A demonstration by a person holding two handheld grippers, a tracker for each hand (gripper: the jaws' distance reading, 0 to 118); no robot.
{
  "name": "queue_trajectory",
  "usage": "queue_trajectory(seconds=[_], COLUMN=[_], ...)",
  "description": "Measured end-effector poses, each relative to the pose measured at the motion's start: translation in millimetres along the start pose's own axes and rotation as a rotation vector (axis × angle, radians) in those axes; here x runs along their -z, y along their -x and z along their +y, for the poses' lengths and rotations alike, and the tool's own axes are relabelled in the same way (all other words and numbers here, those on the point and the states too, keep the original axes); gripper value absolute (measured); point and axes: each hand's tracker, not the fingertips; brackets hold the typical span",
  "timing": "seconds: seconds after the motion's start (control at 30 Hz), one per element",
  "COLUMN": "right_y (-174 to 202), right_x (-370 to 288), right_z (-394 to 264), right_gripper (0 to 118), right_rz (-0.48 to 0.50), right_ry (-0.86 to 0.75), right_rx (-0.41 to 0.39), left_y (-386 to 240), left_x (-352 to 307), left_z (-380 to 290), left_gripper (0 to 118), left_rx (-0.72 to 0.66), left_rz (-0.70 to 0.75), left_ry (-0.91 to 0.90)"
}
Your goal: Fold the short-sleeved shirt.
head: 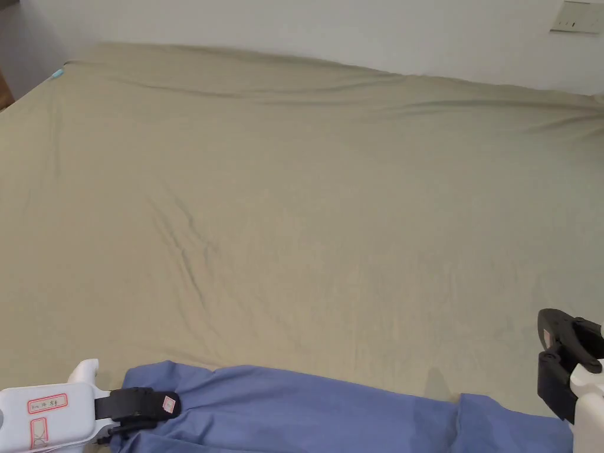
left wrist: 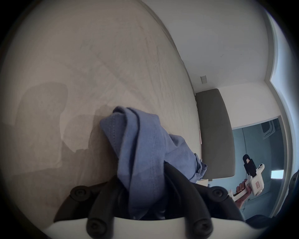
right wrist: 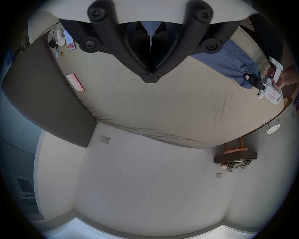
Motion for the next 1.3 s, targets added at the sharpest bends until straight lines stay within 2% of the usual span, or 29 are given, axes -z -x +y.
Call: queue_trajectory(seconds=[0.37, 0.67, 0.7, 0.87, 0.9, 1.13, 1.3], right_y=[-14, -16, -15, -13, -14, -25, -45], right_x=[-5, -4, -3, -2, -4, -18, -29], right_z=[-5, -11, -12, -15, -15, -21, -29], right_gripper=[3, 3, 3, 3, 3, 3, 3], right_rz=[-0.011, -0.009, -0.006, 0.015, 0.019, 0.036, 0.014], right_ry=[-0.011, -0.011, -0.009, -0.007, -0.010, -0.035, -0.043], right_rx=[0.011, 0.027, 0.030, 0.048, 0.051, 0.062, 0.097], left_y=[-3, -10, -20, -77, -84, -152, -179], left_x=[-32, -88, -87, -76, -71, -13, 51], left_z=[12, 27, 24, 11, 9, -4, -15], left_gripper=[14, 13, 13, 13, 13, 13, 13], left_rx=[0.018, 0.016, 0.065, 0.234, 0.189, 0.148, 0.164], left_rz=[0.064, 0.231, 0.268, 0.417, 0.373, 0.192, 0.213], left_ry=[-0.090, -0.217, -0.160, -0.090, -0.090, 0.034, 0.117])
